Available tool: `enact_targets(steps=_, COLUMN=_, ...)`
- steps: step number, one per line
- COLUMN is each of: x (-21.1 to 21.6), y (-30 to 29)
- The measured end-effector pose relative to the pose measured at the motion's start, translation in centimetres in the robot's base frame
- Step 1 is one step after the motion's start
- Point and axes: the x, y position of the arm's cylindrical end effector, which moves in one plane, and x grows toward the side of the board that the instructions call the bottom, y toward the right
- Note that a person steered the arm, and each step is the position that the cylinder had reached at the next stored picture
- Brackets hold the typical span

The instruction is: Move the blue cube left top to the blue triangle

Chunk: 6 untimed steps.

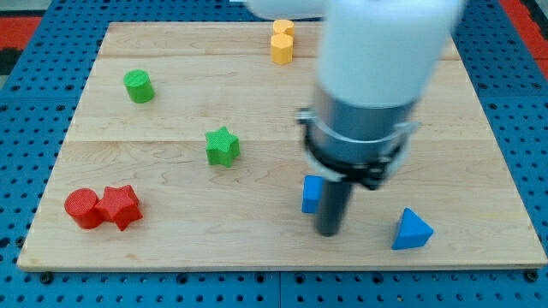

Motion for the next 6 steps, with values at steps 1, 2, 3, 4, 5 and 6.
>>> enact_targets(steps=1, x=-1.4, y=-6.0)
enact_targets(steps=2, x=-5.0, y=-4.6)
enact_targets(steps=3, x=-5.6, y=1.1)
enact_targets(steps=4, x=-5.3, y=5.3)
enact_targets(steps=5, x=-8.7, y=6.1)
enact_targets(steps=6, x=-16.0, y=0.8)
